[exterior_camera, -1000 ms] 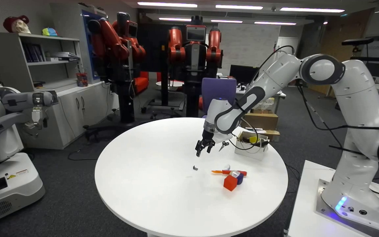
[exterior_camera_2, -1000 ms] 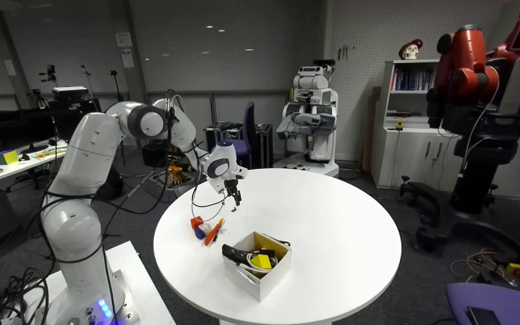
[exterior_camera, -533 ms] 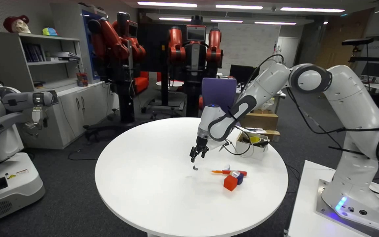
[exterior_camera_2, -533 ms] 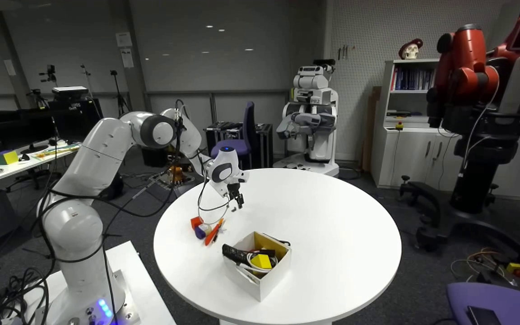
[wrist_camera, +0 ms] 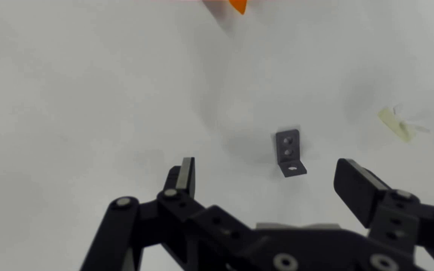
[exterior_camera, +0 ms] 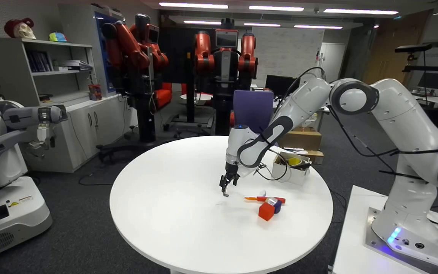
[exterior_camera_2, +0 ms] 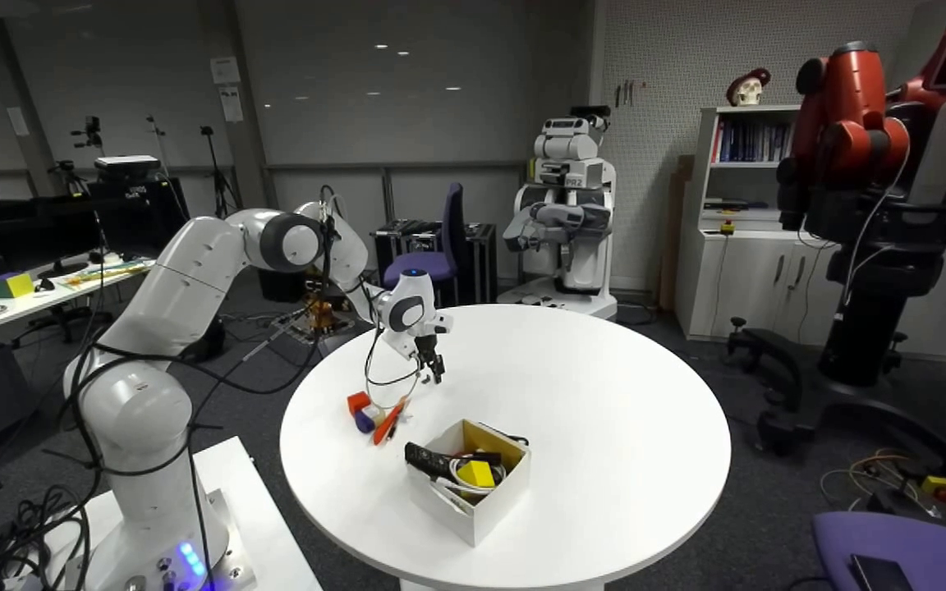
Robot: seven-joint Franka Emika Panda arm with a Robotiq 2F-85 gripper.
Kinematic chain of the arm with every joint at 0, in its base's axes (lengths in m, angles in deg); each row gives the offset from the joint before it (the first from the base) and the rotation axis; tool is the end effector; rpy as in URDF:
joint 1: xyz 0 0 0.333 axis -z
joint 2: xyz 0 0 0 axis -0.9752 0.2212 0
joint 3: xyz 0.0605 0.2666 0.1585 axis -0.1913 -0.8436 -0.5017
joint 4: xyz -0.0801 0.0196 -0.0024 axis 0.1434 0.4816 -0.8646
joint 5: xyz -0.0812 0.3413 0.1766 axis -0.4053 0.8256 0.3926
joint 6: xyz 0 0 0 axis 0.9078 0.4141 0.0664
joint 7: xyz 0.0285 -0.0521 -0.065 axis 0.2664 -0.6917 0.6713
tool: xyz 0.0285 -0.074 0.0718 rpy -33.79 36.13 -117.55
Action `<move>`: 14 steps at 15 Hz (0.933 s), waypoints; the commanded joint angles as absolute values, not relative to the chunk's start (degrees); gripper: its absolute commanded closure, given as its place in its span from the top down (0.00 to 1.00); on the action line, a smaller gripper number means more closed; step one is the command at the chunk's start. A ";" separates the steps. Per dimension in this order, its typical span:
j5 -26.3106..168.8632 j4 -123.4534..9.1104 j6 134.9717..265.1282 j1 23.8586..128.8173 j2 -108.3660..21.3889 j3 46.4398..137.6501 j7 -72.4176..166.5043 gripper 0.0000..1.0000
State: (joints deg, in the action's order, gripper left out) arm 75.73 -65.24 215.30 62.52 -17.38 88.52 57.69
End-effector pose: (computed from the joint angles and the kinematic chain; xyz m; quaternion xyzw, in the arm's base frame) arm 0.6504 0.1652 0.1569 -0.9981 0.0185 -0.0560 0.0198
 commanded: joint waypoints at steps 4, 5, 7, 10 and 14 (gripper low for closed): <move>72.83 -63.98 211.96 60.67 -16.91 89.41 58.82 1.00; 72.57 -63.98 212.24 60.46 -16.86 89.50 58.80 1.00; 72.14 -63.69 212.80 60.13 -16.53 89.60 58.90 1.00; 71.35 -63.28 213.21 59.65 -16.18 89.86 59.12 1.00; 70.28 -62.65 213.10 59.33 -15.68 90.11 59.10 1.00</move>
